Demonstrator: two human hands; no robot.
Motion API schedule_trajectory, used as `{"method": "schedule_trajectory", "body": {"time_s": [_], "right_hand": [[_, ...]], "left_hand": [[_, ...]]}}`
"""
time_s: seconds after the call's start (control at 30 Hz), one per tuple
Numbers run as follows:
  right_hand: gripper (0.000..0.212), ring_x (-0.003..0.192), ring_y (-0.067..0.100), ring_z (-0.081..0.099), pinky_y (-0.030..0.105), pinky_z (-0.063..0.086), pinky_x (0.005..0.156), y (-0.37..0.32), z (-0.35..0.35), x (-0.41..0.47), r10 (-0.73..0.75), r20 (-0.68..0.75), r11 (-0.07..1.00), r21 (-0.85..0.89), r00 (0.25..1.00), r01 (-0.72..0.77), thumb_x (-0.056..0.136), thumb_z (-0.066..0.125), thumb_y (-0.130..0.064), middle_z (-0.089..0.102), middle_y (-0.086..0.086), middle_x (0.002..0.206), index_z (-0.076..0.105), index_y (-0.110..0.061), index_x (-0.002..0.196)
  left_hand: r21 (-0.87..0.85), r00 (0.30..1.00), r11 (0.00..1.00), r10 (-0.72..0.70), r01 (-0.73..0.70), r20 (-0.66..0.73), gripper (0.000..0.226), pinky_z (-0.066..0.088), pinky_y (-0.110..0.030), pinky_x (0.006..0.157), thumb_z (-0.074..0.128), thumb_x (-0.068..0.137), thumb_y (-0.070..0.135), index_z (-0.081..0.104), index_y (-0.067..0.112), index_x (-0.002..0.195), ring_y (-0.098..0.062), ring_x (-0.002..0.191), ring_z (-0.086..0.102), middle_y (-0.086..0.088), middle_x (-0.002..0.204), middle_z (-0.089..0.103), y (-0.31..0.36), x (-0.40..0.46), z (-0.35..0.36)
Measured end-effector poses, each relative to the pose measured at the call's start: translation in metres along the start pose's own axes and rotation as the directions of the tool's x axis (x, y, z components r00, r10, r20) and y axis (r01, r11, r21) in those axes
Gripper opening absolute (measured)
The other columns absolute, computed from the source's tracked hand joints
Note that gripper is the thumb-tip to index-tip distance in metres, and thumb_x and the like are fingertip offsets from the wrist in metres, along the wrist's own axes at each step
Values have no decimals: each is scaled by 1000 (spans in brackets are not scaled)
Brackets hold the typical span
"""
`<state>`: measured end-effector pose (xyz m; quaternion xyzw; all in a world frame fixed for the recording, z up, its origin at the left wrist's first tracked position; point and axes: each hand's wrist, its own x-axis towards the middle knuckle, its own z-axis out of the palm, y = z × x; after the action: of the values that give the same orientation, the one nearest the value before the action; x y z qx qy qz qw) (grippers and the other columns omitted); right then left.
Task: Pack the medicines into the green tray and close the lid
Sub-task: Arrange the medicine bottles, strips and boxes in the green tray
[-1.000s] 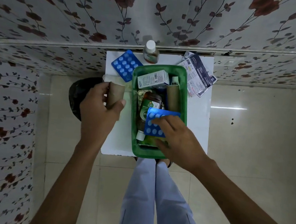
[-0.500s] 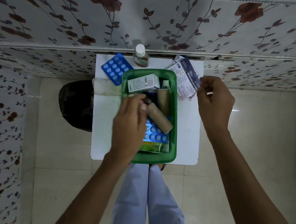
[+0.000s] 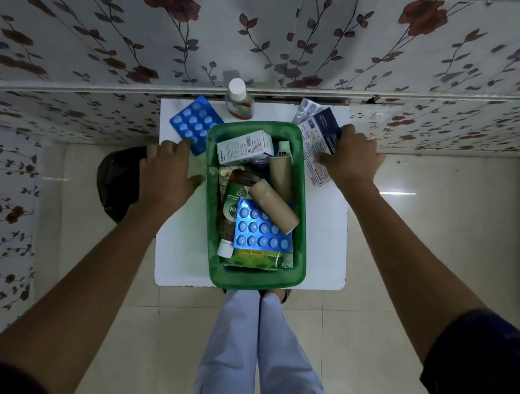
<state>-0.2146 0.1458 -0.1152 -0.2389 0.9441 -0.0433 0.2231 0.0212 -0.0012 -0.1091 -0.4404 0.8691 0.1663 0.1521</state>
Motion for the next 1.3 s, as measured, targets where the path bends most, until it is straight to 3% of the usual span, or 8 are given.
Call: {"method": "schedule_trajectory", "body": {"time_s": [0.13, 0.3, 0.47, 0.57, 0.7, 0.93, 1.17, 1.3], "right_hand": [[23, 94, 31, 61, 35, 45, 79, 6, -26, -29, 54, 34, 970, 235, 998, -61, 81, 59, -17, 69, 14, 103, 61, -9, 103], [22, 94, 23, 62, 29, 56, 72, -1, -80, -103, 91, -214, 887, 462, 973, 19, 86, 55, -6, 67, 9, 110, 55, -6, 108], [24, 96, 25, 63, 41, 58, 77, -26, -68, -132, 42, 108, 696, 710, 993, -107, 84, 57, -6, 66, 3, 105, 51, -21, 102], [21, 91, 23, 61, 32, 54, 74, -46, -41, -128, -41, 231, 720, 681, 972, -131, 85, 55, -9, 66, 4, 102, 52, -17, 105], [15, 72, 25, 51, 24, 30, 53, -65, -16, -124, -132, 44, 870, 484, 990, 95, 88, 51, -15, 58, 4, 83, 57, -7, 98], [25, 86, 32, 64, 38, 52, 73, -61, -22, -129, -185, -16, 858, 484, 983, 169, 88, 50, -10, 72, 11, 99, 56, -12, 112], [26, 82, 23, 63, 29, 50, 66, -32, -45, -143, -131, 242, 850, 527, 961, -16, 85, 57, -12, 64, 1, 95, 53, -14, 111], [50, 80, 24, 65, 35, 54, 72, -38, -21, -160, -260, 261, 875, 470, 930, 113, 80, 62, -7, 68, 4, 97, 45, -15, 127]], "left_hand": [[-23, 999, 999, -48, 48, 2, 60, 39, -53, 86, 70, 76, 25, 42, 3, 124, -45, 114, 40, -28, 122, 49, -4, -10, 6], [-162, 999, 985, -54, 54, 1, 50, 43, -52, 87, 70, 75, 20, 49, -2, 114, -45, 108, 46, -29, 115, 49, -7, -14, 14], [-363, 977, 917, -202, 162, -75, 32, 44, -45, 78, 60, 81, 15, 50, -3, 105, -43, 97, 55, -28, 108, 56, -3, -22, 14], [-494, 939, 835, -329, 242, -96, 27, 43, -38, 73, 59, 83, 14, 48, -3, 102, -39, 93, 59, -25, 102, 62, -10, -33, 9], [-649, 905, 701, -423, 294, -48, 30, 40, -28, 70, 63, 82, 16, 51, -1, 103, -26, 84, 57, -9, 89, 58, -21, -46, 2], [-841, 869, 440, -489, 315, 69, 27, 50, -21, 63, 66, 80, 18, 53, 10, 102, -18, 82, 58, 7, 81, 55, -25, -58, -5], [-931, 872, 205, -455, 301, 182, 27, 52, -35, 75, 63, 84, 12, 53, 8, 108, -13, 87, 61, -4, 100, 63, -15, -73, -24], [-948, 872, 135, -446, 288, 201, 29, 52, -31, 75, 60, 86, 9, 53, 3, 114, -9, 83, 60, 1, 94, 64, -7, -72, -32]]}}
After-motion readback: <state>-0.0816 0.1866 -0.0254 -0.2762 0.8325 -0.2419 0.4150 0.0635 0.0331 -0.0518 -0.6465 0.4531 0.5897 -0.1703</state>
